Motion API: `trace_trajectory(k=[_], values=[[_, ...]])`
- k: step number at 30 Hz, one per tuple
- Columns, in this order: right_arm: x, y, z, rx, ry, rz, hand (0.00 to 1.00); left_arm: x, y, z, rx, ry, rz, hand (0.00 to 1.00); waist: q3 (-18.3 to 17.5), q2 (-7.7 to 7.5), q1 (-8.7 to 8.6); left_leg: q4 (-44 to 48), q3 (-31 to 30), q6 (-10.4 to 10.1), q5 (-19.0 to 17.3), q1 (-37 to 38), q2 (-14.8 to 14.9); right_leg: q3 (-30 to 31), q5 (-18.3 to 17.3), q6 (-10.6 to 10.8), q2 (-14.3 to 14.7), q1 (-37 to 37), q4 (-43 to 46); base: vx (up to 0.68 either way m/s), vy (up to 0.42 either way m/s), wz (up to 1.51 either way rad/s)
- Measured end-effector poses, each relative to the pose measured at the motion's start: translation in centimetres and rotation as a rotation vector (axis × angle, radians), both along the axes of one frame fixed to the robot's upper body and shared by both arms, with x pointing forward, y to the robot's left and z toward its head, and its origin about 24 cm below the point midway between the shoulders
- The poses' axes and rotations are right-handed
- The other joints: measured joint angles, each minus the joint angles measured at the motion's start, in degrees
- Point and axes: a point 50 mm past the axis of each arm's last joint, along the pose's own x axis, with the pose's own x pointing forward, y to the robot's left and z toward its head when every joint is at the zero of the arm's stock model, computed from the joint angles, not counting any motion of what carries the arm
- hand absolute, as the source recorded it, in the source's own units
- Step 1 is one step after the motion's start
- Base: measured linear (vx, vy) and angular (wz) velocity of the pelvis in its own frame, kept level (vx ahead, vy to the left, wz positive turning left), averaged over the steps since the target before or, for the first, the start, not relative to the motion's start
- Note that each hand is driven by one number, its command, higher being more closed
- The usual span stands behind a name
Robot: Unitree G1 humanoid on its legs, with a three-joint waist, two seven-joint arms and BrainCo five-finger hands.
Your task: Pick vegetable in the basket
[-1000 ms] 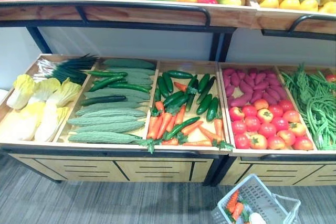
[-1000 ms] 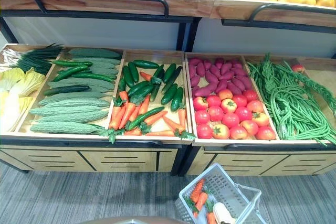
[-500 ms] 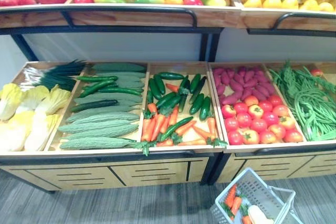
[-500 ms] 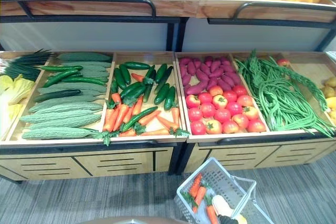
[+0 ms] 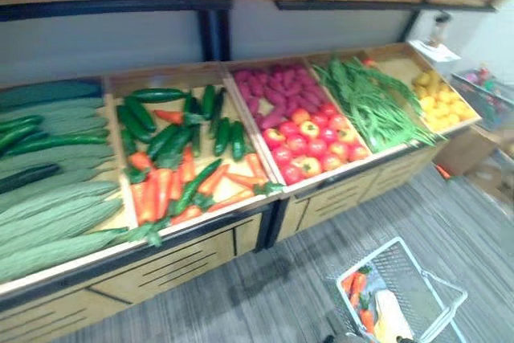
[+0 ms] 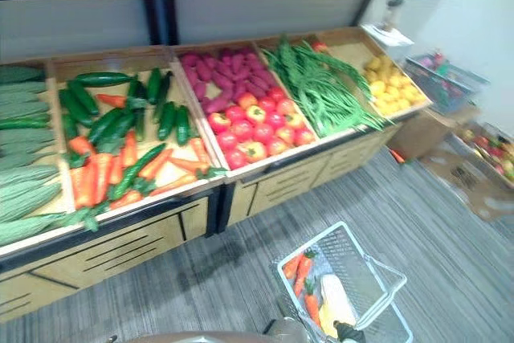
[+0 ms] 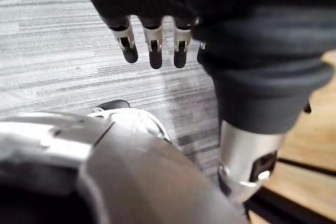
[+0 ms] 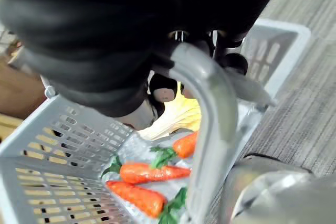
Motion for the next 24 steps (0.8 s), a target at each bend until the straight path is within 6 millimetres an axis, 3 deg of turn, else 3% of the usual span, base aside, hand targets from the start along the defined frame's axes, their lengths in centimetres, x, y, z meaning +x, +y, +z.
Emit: trace_trajectory(k=[2, 4, 6, 7, 11, 12, 14, 15, 16, 17, 20, 24], values=[[1.1, -0.4, 0.3, -0.016, -0.013, 0.043, 1.0, 1.0, -0.7, -0.2, -0.025, -0.014, -0.012, 0.0, 1.0, 2.08, -0.08, 0.1, 5.1, 0.5, 1.7, 0.8, 1.1, -2.3, -0.1, 0.0, 4.7, 0.0, -6.2, -0.06, -0.233, -1.48], [1.1, -0.6, 0.3, -0.018, -0.005, 0.04, 1.0, 1.7, -1.0, -0.1, -0.029, -0.034, -0.021, 0.0, 1.1, 2.44, -0.4, 0.9, 8.2, 0.7, 2.8, 1.7, 0.8, -2.4, -2.1, 1.6, 6.8, 0.2, -11.3, -0.05, -0.233, -1.07], [0.8, -0.8, 0.3, -0.024, 0.01, 0.029, 1.0, 2.6, -1.4, -0.1, -0.039, -0.053, -0.036, 0.0, 1.1, 3.9, -0.86, 1.8, 9.7, 0.0, 4.1, 2.0, 2.0, -1.9, -2.6, 1.6, 8.4, 0.0, -13.0, -0.02, -0.186, -0.71], [0.3, -0.9, 0.2, -0.022, 0.023, 0.009, 1.0, 2.7, -1.5, -0.1, -0.04, -0.053, -0.048, 0.0, 1.1, 3.89, -1.87, 1.8, 9.9, -0.6, 5.2, 2.8, 2.6, -1.0, -2.5, 1.8, 9.5, 0.3, -13.6, -0.02, -0.095, -0.34], [-0.4, -1.0, 0.1, -0.029, 0.038, 0.008, 1.0, 3.1, -1.9, -0.1, -0.064, -0.081, 0.026, 0.0, 0.8, 4.68, -2.35, 8.2, 10.1, -1.3, 6.9, 3.1, 6.1, 2.0, -3.2, 0.8, 12.3, 0.4, -14.8, -0.01, -0.111, -0.54], [-0.5, -0.9, 0.0, -0.026, 0.045, 0.014, 1.0, 3.0, -1.9, -0.1, -0.073, -0.09, 0.076, 0.0, 0.8, 4.94, -3.09, 14.2, 9.2, -1.3, 7.4, 1.3, 8.6, 2.5, -4.1, -0.5, 12.5, 0.1, -14.4, 0.02, -0.127, -0.48], [-0.6, -1.1, 0.1, -0.035, 0.047, 0.027, 1.0, 2.9, -2.2, -0.1, -0.088, -0.107, 0.147, 0.0, 1.2, 5.33, -3.7, 23.0, 6.7, -0.1, 10.8, -0.6, 11.9, 4.1, -4.9, -1.1, 13.1, 0.7, -13.9, 0.08, -0.168, -0.62], [-0.5, -1.5, 0.1, -0.05, 0.054, 0.047, 1.0, 2.9, -2.5, -0.2, -0.102, -0.123, 0.201, 0.0, 1.2, 5.12, -3.4, 28.4, 1.7, 4.3, 13.9, -2.4, 13.1, 7.8, -4.5, -1.6, 14.3, 1.5, -14.3, 0.13, -0.121, -1.22], [0.1, -2.0, 0.4, -0.067, 0.041, 0.07, 1.0, 2.8, -2.8, -0.2, -0.113, -0.138, 0.247, 0.0, 1.2, 5.76, -3.08, 33.2, -5.8, 4.7, 12.4, -5.5, 11.8, 11.7, -4.4, -2.0, 15.1, 1.2, -14.9, 0.15, -0.085, -1.43], [0.6, -2.1, 0.5, -0.074, 0.034, 0.09, 1.0, 2.9, -3.1, -0.2, -0.124, -0.146, 0.267, 0.0, 1.4, 6.1, -2.96, 34.4, -9.3, 3.9, 9.1, -6.4, 10.0, 13.9, -4.3, -2.2, 15.4, 1.2, -15.2, 0.12, -0.003, -1.47], [1.3, -2.4, 0.7, -0.093, 0.029, 0.142, 1.0, 3.4, -3.8, -0.2, -0.144, -0.177, 0.281, 0.0, 1.4, 6.35, -2.09, 33.9, -20.0, 4.0, -1.6, -11.2, 0.6, 23.6, -4.1, -2.8, 16.9, 3.2, -18.1, 0.2, 0.028, -1.54], [0.8, -1.7, 0.4, -0.073, 0.044, 0.14, 1.0, 4.0, -4.0, 0.1, -0.142, -0.217, 0.259, 0.0, 1.5, 6.44, -1.69, 20.3, -27.2, 3.0, -3.6, -16.4, -5.5, 30.4, -3.7, -1.4, 17.9, 5.2, -19.9, 0.19, 0.092, -1.11]])
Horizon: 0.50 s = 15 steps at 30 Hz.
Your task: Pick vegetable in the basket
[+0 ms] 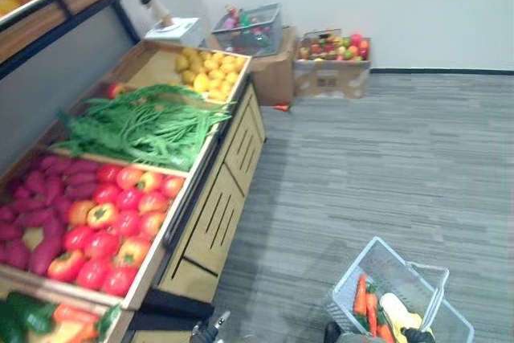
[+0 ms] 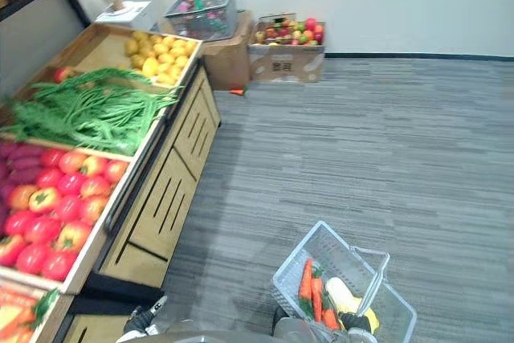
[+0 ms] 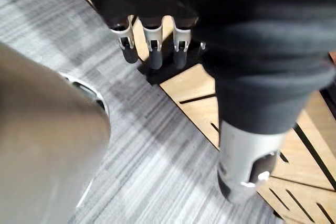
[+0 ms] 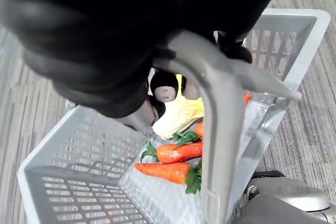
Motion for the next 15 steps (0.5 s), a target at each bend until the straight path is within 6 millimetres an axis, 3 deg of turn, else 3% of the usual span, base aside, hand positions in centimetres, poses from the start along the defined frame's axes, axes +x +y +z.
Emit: trace_trajectory(k=[3, 4, 5, 6, 8, 9, 10, 15], values=[[0.0, 0.4, 0.0, 0.0, -0.007, 0.027, 1.0, 0.0, -0.1, 0.0, -0.005, -0.005, 0.017, 0.0, 0.0, -0.01, 0.28, -10.6, -3.2, 0.4, 0.6, -1.5, -2.0, 5.4, 0.0, 2.0, -0.2, 0.2, 0.1, 0.19, 0.173, -1.01], [0.0, 0.7, 0.0, 0.002, -0.011, 0.029, 1.0, -0.1, -0.3, -0.1, -0.014, -0.006, 0.032, 0.0, 0.0, 0.09, 0.29, -13.8, -4.6, 0.5, 1.7, -1.4, -2.5, 7.4, -0.6, 3.1, -0.2, 0.4, 0.8, 0.23, 0.237, -0.89], [0.0, 0.8, 0.0, 0.001, -0.019, 0.027, 1.0, -0.1, -0.6, -0.1, -0.02, -0.004, 0.036, 0.0, -0.2, 0.91, 0.34, -16.3, -6.3, 0.1, 5.5, -1.0, -2.1, 8.7, -1.4, 4.4, 0.4, 0.3, 1.7, 0.23, 0.262, -0.82], [-0.1, 0.9, 0.0, 0.004, -0.018, 0.024, 1.0, -0.1, -0.5, -0.1, -0.02, -0.004, 0.036, 0.0, -0.3, 0.85, 0.48, -15.9, -5.8, 1.3, 6.6, -0.6, -2.4, 9.4, -2.0, 5.1, 0.2, 0.3, 2.2, 0.23, 0.286, -0.61], [-0.3, 2.0, -0.2, 0.02, -0.025, 0.012, 1.0, 0.0, 0.2, 0.1, 0.007, -0.011, 0.025, 0.0, -0.7, -1.27, 0.38, -15.3, -2.8, 2.6, 4.8, 0.4, -4.0, 8.6, -2.5, 5.7, -2.2, 1.0, 2.4, 0.2, 0.252, -0.49], [-0.4, 2.4, -0.3, 0.027, -0.026, 0.011, 1.0, 0.1, 0.7, 0.2, 0.023, -0.01, 0.009, 0.0, -1.0, -2.49, 1.53, -15.6, -0.7, 3.2, 4.2, 1.7, -4.8, 8.7, -2.6, 5.9, -3.6, 1.1, 2.4, 0.24, 0.278, -0.63], [-0.5, 2.6, -0.4, 0.033, -0.03, 0.01, 1.0, 0.1, 1.0, 0.2, 0.032, -0.007, -0.007, 0.0, -1.5, -3.49, 1.54, -16.3, 0.7, 3.7, 3.9, 2.7, -5.8, 8.6, -2.5, 6.1, -4.6, 1.3, 1.8, 0.2, 0.222, -0.58], [-0.8, 2.1, -0.4, 0.044, -0.034, -0.041, 1.0, 0.5, 0.8, 0.2, 0.034, -0.002, -0.107, 0.0, -1.9, -4.1, 1.53, -17.8, 3.1, 4.8, 2.5, 6.2, -7.3, 8.8, -1.8, 7.1, -5.4, 1.1, 4.4, 0.15, 0.129, -0.3]])
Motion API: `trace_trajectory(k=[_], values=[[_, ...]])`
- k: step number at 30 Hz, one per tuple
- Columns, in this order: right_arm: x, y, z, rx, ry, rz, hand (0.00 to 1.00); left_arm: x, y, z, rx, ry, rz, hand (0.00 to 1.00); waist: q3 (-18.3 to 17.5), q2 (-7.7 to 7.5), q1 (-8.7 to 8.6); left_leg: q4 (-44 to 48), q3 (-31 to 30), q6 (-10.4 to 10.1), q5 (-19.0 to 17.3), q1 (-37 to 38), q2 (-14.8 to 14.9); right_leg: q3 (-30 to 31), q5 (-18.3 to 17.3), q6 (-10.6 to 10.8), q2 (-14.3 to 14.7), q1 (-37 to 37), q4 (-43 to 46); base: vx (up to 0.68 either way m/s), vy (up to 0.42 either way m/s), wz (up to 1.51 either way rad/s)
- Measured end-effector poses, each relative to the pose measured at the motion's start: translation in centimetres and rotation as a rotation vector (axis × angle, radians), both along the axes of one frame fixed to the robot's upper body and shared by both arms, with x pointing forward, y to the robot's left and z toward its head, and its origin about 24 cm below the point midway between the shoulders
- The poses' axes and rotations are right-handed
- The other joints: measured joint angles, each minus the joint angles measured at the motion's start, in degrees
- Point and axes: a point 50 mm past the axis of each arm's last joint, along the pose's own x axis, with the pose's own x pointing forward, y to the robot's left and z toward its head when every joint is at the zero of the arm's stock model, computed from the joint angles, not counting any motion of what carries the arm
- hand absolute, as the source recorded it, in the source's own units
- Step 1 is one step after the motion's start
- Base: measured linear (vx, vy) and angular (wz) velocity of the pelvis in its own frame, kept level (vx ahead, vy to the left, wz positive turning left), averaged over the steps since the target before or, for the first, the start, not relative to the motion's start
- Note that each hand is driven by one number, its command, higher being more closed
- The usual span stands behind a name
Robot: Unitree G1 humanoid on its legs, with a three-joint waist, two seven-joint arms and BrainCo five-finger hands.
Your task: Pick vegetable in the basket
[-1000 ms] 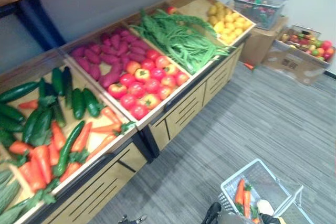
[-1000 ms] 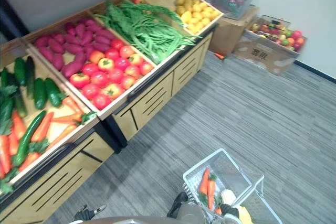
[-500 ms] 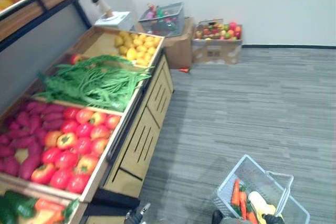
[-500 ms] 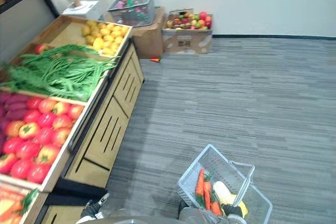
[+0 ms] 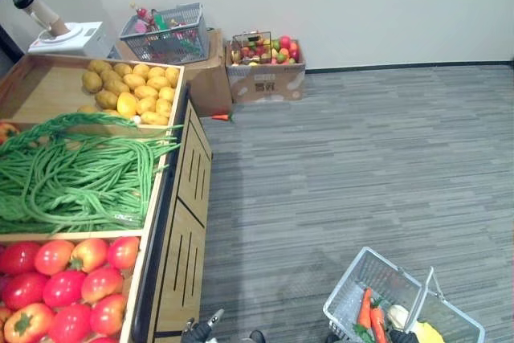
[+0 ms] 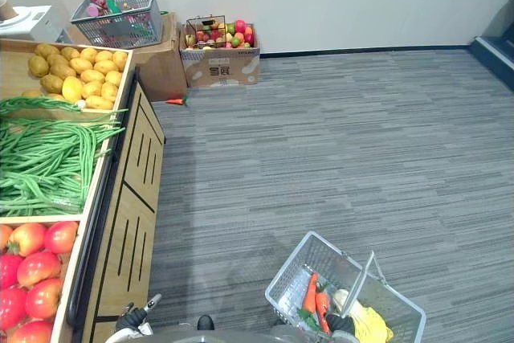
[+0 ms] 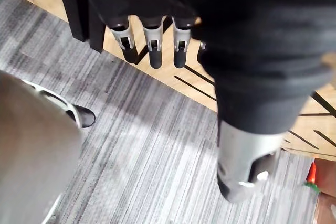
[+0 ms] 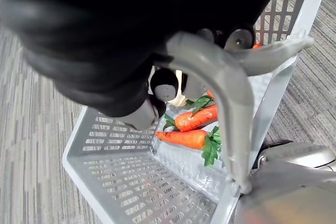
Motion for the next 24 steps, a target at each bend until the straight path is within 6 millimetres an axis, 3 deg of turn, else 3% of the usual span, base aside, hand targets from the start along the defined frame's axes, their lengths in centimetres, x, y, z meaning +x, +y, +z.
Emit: trace_trajectory(k=[4, 9, 14, 17, 18, 19, 21, 22, 23, 24], values=[[-0.6, -0.2, -0.2, 0.008, 0.016, -0.038, 1.0, 0.1, 0.2, 0.0, 0.014, 0.011, -0.069, 0.0, 0.1, -0.23, -0.03, -0.2, 0.8, 0.1, -0.3, 2.3, 0.3, -1.7, 0.4, 0.2, 0.3, -3.3, 7.4, 0.05, 0.033, -0.35], [-0.5, 0.3, -0.3, 0.023, 0.023, -0.036, 1.0, 0.4, 0.3, 0.0, 0.042, 0.03, -0.125, 0.0, 0.0, -0.13, -0.04, -1.2, 0.7, 0.1, -0.3, 1.9, 0.6, -8.2, 4.2, -0.4, -0.2, -2.8, 0.9, -0.04, 0.024, -0.41], [-0.9, 0.5, -0.4, 0.027, 0.037, -0.039, 1.0, 0.3, 0.3, 0.0, 0.056, 0.041, -0.132, 0.0, -0.2, 0.06, -0.12, -4.0, -2.0, 0.4, 1.9, 2.2, -1.0, -12.1, 4.3, 0.3, -1.2, 1.0, -7.0, -0.1, -0.019, 0.15], [-1.5, 0.4, -0.5, 0.026, 0.053, -0.041, 1.0, 0.1, 0.3, -0.1, 0.058, 0.045, -0.134, 0.0, -0.5, -0.39, -0.2, -7.7, -5.1, -0.4, 4.5, 2.8, -1.0, -15.4, 4.0, 0.5, -1.0, 2.0, -7.9, -0.09, -0.071, 0.6], [-1.6, 0.3, -0.5, 0.023, 0.056, -0.038, 1.0, 0.1, 0.3, 0.0, 0.058, 0.044, -0.134, 0.0, -1.2, 0.36, -0.18, -9.0, -6.6, -0.6, 5.6, 2.8, -0.9, -16.9, 4.0, 0.5, -0.7, 2.5, -8.5, -0.05, -0.078, 0.62], [-1.6, 0.3, -0.5, 0.019, 0.061, -0.021, 1.0, 0.1, 0.3, 0.0, 0.058, 0.044, -0.134, 0.0, -0.9, -0.31, -0.14, -9.8, -7.7, -0.7, 6.3, 2.8, -0.8, -18.0, 4.0, 0.5, -0.5, 2.9, -8.8, -0.05, -0.086, 0.54], [-1.5, 0.3, -0.5, 0.018, 0.062, -0.002, 1.0, 0.1, 0.3, 0.0, 0.059, 0.045, -0.135, 0.0, -1.5, 0.37, -0.05, -10.2, -9.0, -0.9, 6.9, 2.8, -0.6, -19.1, 4.1, 0.5, -0.2, 3.7, -9.4, -0.03, -0.063, 0.35], [-1.4, 0.3, -0.5, 0.016, 0.065, 0.016, 1.0, 0.1, 0.3, -0.1, 0.059, 0.046, -0.134, 0.0, -1.3, -0.25, 0.01, -10.3, -9.4, -0.9, 7.0, 2.8, -0.6, -19.5, 4.1, 0.6, -0.1, 3.8, -9.5, 0.01, -0.039, 0.28], [-1.2, 0.3, -0.5, 0.015, 0.064, 0.039, 1.0, 0.1, 0.4, -0.1, 0.06, 0.049, -0.135, 0.0, -1.8, 0.46, -0.04, -10.4, -9.9, -0.9, 7.0, 2.8, -0.6, -19.8, 4.2, 0.7, -0.1, 4.0, -9.5, 0.02, -0.023, 0.17], [-1.2, 0.3, -0.5, 0.015, 0.062, 0.043, 1.0, 0.0, 0.4, -0.1, 0.06, 0.05, -0.136, 0.0, -1.6, -0.09, -0.04, -10.4, -10.1, -0.9, 7.0, 2.7, -0.6, -20.0, 4.4, 0.4, 0.0, 4.1, -9.5, 0.03, -0.015, 0.1]])
